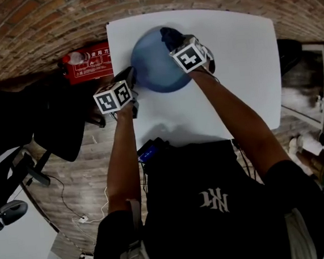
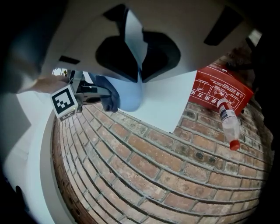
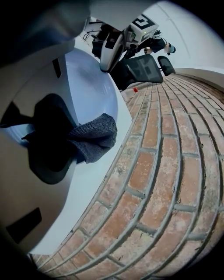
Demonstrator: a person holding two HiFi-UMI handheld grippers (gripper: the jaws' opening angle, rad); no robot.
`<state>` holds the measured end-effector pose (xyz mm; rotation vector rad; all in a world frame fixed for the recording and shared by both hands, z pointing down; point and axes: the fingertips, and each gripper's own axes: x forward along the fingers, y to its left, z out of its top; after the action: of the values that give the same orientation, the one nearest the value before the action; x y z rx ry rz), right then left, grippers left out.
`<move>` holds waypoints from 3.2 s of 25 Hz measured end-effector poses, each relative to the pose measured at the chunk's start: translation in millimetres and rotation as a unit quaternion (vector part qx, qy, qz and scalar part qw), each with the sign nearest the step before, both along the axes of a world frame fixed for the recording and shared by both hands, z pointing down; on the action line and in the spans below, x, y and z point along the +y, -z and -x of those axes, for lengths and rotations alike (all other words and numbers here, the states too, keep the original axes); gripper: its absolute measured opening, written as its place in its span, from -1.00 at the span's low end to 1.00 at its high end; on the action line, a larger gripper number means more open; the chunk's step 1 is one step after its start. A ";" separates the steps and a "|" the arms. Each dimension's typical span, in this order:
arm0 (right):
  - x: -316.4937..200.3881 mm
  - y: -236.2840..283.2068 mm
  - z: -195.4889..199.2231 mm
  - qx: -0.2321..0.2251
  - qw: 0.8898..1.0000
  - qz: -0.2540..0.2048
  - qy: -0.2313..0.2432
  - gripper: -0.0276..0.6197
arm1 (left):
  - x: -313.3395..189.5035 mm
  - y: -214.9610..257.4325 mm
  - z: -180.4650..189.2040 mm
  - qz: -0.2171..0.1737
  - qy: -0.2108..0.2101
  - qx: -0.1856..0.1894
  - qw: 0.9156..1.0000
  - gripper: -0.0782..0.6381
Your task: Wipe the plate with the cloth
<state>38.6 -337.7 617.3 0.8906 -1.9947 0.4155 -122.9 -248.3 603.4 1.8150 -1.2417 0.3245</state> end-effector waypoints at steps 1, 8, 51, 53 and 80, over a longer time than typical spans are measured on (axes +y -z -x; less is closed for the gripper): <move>-0.1 -0.6 -2.3 0.004 1.000 0.000 -0.001 -0.64 | 0.5 0.8 1.6 -0.001 0.002 -0.004 1.000 -0.68; -2.4 -1.6 -12.3 0.016 1.000 -0.008 -0.005 -0.64 | -1.5 1.8 -0.3 -0.009 0.003 0.000 1.000 -0.68; 56.1 2.3 63.7 -0.081 0.992 0.016 0.096 -0.64 | 5.1 1.2 1.4 -0.013 0.020 0.001 1.000 -0.68; 51.9 2.5 51.1 -0.071 0.993 0.011 0.089 -0.64 | 5.3 0.4 0.9 -0.011 0.019 0.001 1.000 -0.68; 38.3 51.2 12.9 -0.114 0.992 -0.013 0.055 -0.64 | 8.5 1.8 -8.2 -0.008 0.008 0.024 1.000 -0.69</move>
<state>25.7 -299.4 566.1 0.7735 -2.2507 0.4446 -114.7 -239.8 601.7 1.8146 -1.2282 0.2603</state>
